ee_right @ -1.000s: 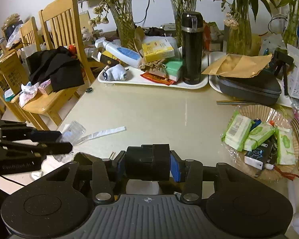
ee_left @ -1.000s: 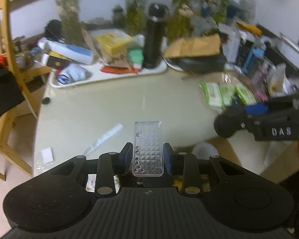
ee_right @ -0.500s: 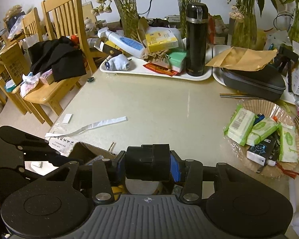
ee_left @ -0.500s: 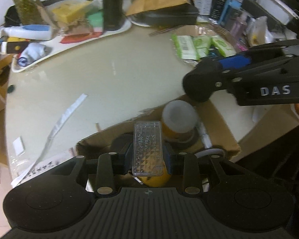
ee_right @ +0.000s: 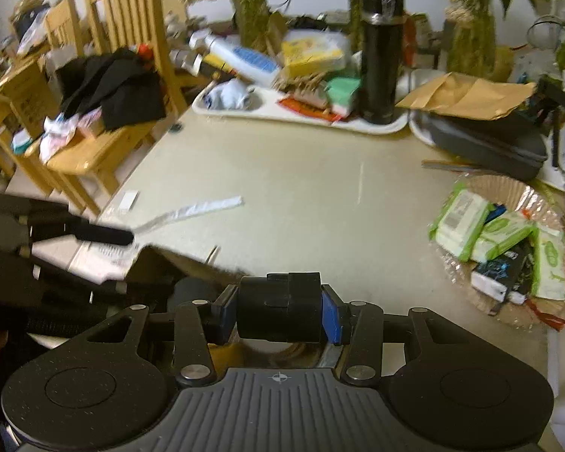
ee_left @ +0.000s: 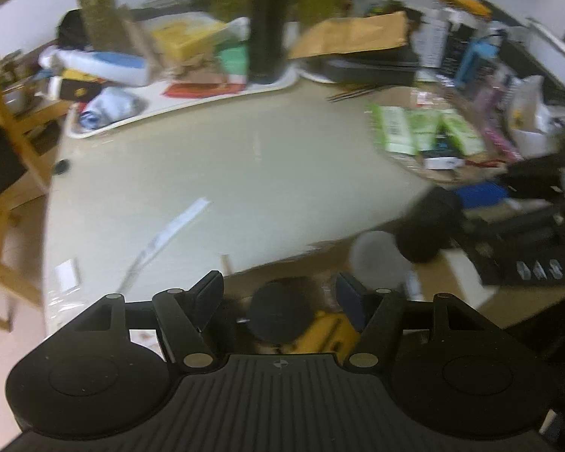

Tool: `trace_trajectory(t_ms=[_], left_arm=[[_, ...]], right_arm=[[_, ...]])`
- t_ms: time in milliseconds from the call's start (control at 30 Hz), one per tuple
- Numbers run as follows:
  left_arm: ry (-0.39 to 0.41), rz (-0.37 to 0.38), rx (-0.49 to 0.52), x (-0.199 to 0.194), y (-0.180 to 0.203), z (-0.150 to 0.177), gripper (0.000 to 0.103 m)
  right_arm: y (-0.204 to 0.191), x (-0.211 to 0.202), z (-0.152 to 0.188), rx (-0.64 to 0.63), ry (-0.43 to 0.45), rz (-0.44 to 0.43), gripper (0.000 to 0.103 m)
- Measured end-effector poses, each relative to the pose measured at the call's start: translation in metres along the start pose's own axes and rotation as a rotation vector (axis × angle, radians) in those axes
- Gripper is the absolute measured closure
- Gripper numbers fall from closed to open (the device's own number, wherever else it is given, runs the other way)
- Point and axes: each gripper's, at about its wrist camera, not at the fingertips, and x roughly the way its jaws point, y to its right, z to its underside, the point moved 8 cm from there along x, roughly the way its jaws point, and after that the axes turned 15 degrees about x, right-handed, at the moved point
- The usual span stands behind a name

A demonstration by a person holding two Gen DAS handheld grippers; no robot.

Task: Organize rigid objects
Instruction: 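Lower the black tube into the box and open the right gripper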

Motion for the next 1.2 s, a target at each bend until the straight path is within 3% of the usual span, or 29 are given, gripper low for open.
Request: trace_trajectory(t_ms=[300,633,700,767,833,967,1033,1100,1200], left_arm=[[-0.028,-0.062,-0.061,0.0,-0.019,0.005,0.038],[-0.025,-0.065,-0.073,-0.002,-0.02,0.005,0.038],[-0.024,-0.064,-0.077,-0.002,-0.02,0.005,0.038],[-0.024,-0.061,-0.08,-0.002,-0.02,0.005,0.038],[-0.025,-0.06,-0.082,-0.003,-0.021,0.005,0.038],[-0.028,-0.056,-0.086,-0.004,-0.021,0.006,0.036],[-0.03,-0.059,-0.084,-0.005,-0.02,0.006,0.029],[-0.014,-0.064,-0.068,-0.01,-0.017,0.005,0.028],[0.018,-0.067,-0.05,-0.018,-0.012,0.004,0.015]], right_arm=[[-0.013,0.024,0.03,-0.035,-0.186,-0.03,0.055],[-0.012,0.035,0.049,-0.03,-0.298,-0.018,0.054],[-0.013,0.038,0.053,-0.046,-0.317,-0.006,0.047],[-0.015,0.037,0.054,-0.072,-0.306,0.014,0.025],[-0.017,0.035,0.052,-0.086,-0.285,0.023,0.017],[-0.015,0.03,0.046,-0.074,-0.253,0.033,0.006],[-0.012,0.029,0.043,-0.075,-0.24,0.053,0.002],[-0.01,0.027,0.041,-0.075,-0.226,0.075,0.0],[-0.006,0.024,0.04,-0.069,-0.207,0.105,0.0]])
